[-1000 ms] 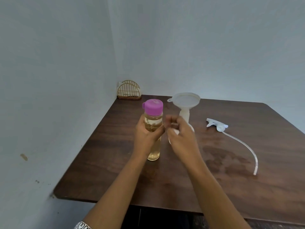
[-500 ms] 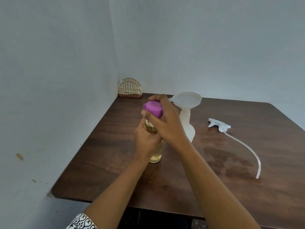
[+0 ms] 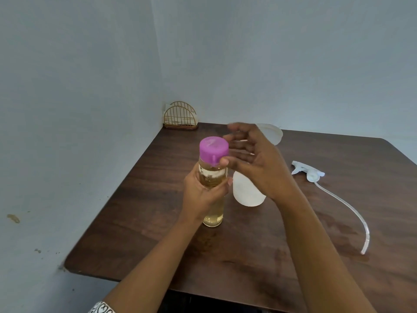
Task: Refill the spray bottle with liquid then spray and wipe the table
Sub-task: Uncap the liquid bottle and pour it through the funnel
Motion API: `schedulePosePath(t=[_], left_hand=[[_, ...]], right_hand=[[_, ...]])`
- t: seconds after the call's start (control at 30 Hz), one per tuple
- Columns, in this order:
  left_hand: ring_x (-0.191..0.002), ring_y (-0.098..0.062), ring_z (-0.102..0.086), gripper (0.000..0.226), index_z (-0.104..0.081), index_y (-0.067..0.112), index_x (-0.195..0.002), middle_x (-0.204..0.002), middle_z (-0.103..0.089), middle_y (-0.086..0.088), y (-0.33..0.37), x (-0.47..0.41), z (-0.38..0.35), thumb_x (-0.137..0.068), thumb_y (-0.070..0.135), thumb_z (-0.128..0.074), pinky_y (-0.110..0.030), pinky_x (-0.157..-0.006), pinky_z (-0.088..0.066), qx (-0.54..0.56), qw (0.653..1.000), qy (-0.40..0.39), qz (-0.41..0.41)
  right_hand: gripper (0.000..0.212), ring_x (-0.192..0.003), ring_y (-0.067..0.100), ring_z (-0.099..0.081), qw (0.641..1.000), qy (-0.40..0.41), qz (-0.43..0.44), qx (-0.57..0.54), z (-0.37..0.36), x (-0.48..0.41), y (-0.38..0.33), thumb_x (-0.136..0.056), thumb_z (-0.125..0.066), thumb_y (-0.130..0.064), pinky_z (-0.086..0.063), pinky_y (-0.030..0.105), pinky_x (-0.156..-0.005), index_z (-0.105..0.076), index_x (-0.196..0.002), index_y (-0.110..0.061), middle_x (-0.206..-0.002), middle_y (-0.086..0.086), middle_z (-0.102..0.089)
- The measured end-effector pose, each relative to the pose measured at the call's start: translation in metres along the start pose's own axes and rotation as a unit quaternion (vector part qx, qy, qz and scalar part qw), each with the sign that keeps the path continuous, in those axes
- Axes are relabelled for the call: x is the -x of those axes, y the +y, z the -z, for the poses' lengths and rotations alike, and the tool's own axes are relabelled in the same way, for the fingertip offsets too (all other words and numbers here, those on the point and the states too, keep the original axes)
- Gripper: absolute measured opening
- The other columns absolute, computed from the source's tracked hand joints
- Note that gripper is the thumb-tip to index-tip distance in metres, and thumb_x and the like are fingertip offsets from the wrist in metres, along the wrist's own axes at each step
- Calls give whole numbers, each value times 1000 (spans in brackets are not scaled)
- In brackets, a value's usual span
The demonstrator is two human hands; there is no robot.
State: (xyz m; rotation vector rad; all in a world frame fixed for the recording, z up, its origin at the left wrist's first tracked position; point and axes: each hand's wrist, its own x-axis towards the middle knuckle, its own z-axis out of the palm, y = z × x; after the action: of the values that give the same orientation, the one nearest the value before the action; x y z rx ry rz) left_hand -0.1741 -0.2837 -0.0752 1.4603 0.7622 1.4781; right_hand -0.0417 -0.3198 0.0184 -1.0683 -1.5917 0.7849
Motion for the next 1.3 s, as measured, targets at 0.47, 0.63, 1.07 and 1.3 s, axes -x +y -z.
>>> schedulePosePath(t=[0.47,0.63,1.07,1.3], left_hand=[[-72,-13,-70,39,-61,1,-96,-77,-73,1,5,1,-1,-66,23,-74,-23,-64,-53,12,1000,-11,-13],[-76,-9,-71,37,-61,14,-98,-83,-74,5,7,1,-2,-65,18,-78,-20,-66,-54,25,1000,-14,-10],[-68,-13,-68,51,-60,0,-100,-77,-70,2,6,0,-1,-64,31,-78,-25,-65,-54,-25,1000,-3,-5],[-89,-15,-71,51,-62,7,-105,-91,-73,1,7,2,-1,-63,32,-78,-24,-76,-55,-22,1000,4,5]], right_hand=[[28,-97,1,-60,965,-56,83,242,-25,-9,-54,-83,-63,-47,-34,32,-108,-69,-97,-23,-97,-14,-69],[52,-96,17,-56,859,101,73,497,-23,-7,-49,-85,-46,-65,-40,34,-82,-66,-98,-19,-95,-3,-68],[30,-108,10,-58,935,-42,-1,353,-2,-23,-63,-94,-48,-37,-44,22,-85,-65,-116,-26,-118,-7,-67],[39,-89,12,-53,853,-99,39,511,-13,-31,-62,-85,-55,-50,-37,24,-70,-66,-107,-19,-103,-1,-67]])
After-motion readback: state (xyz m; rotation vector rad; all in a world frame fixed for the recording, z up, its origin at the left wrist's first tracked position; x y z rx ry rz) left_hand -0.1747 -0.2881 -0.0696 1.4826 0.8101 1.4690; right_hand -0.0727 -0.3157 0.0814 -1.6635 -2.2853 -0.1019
